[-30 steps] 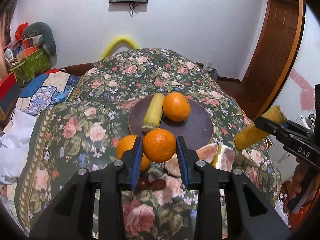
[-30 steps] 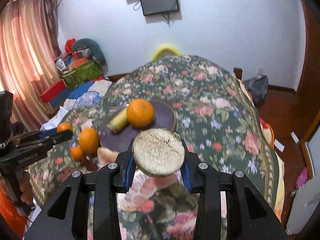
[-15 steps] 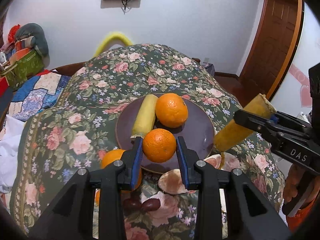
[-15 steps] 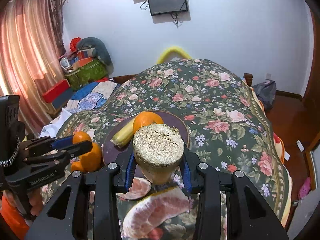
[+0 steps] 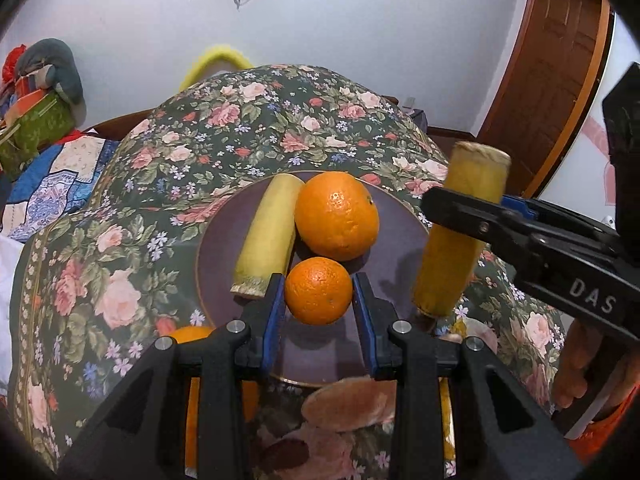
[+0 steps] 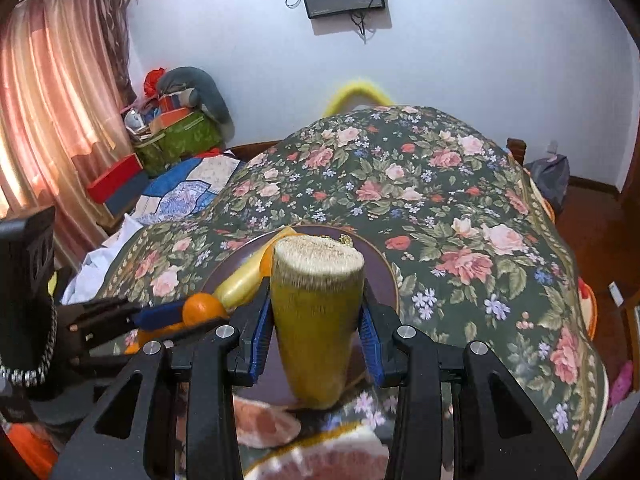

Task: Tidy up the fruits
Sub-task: 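Lower the corn cob onto the plate beside the orange and open the right tool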

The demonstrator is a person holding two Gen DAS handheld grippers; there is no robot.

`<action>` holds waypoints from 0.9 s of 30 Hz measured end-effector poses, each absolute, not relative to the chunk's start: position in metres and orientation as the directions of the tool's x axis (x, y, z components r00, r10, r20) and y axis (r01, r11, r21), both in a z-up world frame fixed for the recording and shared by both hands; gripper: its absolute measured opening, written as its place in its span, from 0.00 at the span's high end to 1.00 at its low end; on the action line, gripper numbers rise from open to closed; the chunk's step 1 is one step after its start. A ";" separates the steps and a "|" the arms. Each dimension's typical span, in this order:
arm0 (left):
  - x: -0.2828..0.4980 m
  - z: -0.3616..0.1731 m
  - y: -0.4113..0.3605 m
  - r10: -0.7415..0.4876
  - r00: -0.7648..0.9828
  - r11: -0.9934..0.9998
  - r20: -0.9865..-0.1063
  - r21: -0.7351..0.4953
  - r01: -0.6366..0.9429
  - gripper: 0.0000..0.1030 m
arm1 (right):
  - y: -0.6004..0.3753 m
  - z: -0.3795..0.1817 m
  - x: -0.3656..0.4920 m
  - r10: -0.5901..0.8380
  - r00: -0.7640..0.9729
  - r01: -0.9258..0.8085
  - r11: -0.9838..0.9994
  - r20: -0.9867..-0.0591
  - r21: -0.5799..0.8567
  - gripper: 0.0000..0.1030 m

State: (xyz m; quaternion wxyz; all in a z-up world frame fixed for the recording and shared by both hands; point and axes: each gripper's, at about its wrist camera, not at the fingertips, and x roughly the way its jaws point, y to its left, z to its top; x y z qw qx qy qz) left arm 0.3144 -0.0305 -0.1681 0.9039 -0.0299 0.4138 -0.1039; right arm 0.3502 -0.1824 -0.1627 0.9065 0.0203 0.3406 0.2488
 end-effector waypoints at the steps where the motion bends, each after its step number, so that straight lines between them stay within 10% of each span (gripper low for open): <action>1: 0.317 -0.169 -0.032 -0.211 0.634 0.977 -0.744 -0.136 0.165 0.68 | -0.184 -0.165 0.353 0.466 0.640 -0.429 0.876 -0.612 0.219 0.65; 27: 0.317 -0.161 -0.023 -0.194 0.641 0.981 -0.742 -0.141 0.134 0.60 | -0.184 -0.181 0.354 0.396 0.609 -0.434 0.892 -0.687 0.129 0.51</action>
